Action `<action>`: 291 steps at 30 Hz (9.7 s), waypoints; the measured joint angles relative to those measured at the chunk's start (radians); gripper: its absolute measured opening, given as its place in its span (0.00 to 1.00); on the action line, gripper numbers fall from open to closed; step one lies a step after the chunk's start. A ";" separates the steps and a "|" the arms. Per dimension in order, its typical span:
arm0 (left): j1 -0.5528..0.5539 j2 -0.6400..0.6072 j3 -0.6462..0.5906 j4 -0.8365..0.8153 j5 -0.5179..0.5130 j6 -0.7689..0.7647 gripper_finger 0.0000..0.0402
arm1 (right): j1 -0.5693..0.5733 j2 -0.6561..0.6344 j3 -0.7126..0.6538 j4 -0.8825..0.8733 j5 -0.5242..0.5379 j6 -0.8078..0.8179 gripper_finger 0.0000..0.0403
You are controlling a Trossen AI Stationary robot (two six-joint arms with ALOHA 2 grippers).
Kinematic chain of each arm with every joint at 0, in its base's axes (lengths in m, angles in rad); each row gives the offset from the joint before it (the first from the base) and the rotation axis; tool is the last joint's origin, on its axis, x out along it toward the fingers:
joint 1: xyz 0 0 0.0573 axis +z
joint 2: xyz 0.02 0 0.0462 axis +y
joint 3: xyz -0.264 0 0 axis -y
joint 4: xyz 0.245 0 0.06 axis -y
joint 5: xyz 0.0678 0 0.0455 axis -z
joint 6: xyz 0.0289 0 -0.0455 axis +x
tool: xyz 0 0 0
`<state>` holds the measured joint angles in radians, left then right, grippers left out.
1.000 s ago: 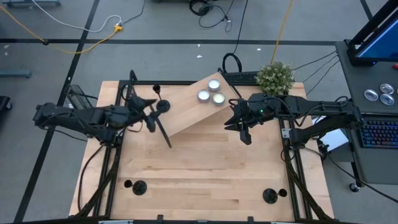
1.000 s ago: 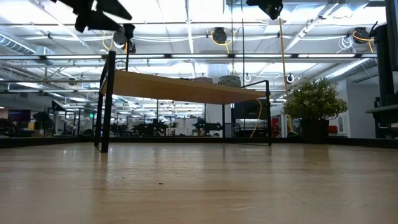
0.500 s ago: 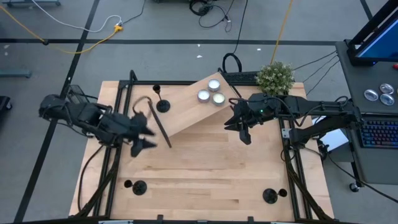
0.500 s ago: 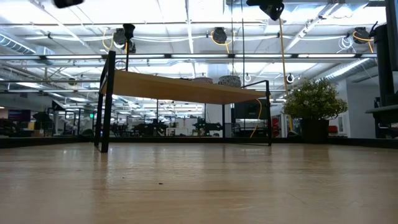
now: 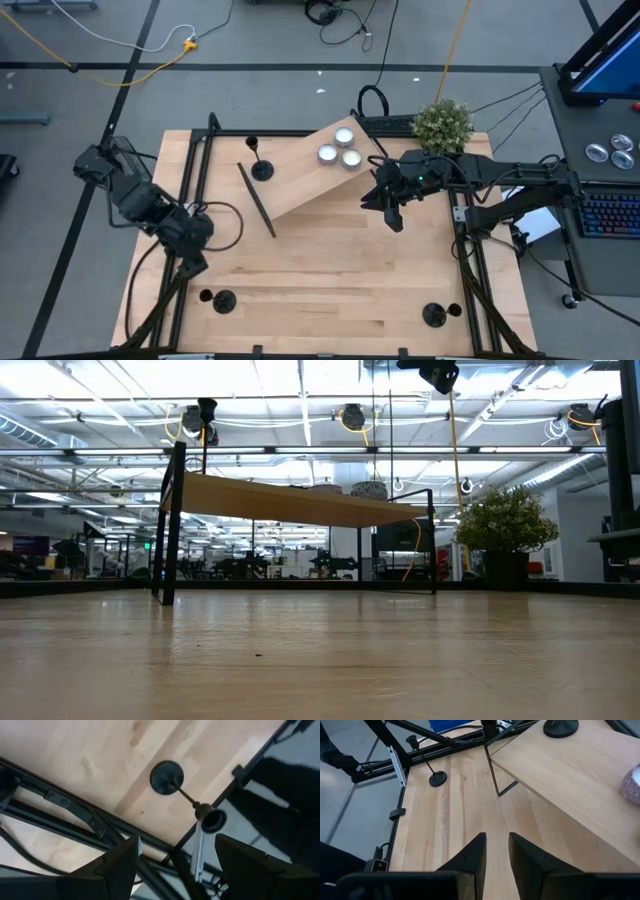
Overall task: Pick & Place candle stick holders
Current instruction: Put the left black candle holder on the shelf, then put the black candle holder on the shelf
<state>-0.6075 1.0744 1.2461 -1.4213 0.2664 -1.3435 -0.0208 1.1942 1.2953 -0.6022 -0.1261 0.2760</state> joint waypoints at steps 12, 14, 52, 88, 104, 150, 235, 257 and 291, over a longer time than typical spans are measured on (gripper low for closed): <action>-0.165 0.105 0.000 0.076 -0.111 -0.280 0.66 | 0.000 0.000 0.000 0.000 -0.001 -0.108 0.18; -0.177 0.132 0.000 0.092 -0.111 -0.294 0.66 | 0.000 0.000 0.000 0.000 -0.001 -0.136 0.18; -0.271 0.260 0.000 0.062 -0.117 -0.445 0.66 | 0.000 -0.613 -0.649 0.412 0.051 0.000 0.18; -0.144 0.340 0.041 0.221 -0.295 -0.286 0.04 | 0.000 -0.613 -0.649 0.411 0.047 -0.031 0.18; 0.260 0.338 0.432 0.174 -0.406 0.313 0.03 | 0.000 -0.612 -0.649 0.411 0.048 -0.034 0.18; 0.710 0.501 0.774 -0.150 -0.304 0.387 0.03 | 0.000 -0.611 -0.648 0.387 0.100 -0.061 0.18; 0.778 0.365 0.575 -0.107 -0.320 0.425 0.12 | 0.000 -0.611 -0.648 0.396 0.103 -0.052 0.18; 0.793 0.365 0.575 -0.095 -0.316 0.440 0.39 | 0.000 -0.611 -0.648 0.396 0.100 -0.052 0.18; 0.629 0.142 0.577 -0.073 -0.571 0.502 0.42 | 0.002 -0.612 -0.648 0.402 0.050 -0.035 0.18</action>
<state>0.0212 1.2167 1.8233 -1.4940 -0.3049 -0.8413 -0.0193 0.5827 0.6472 -0.1999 -0.0761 0.2414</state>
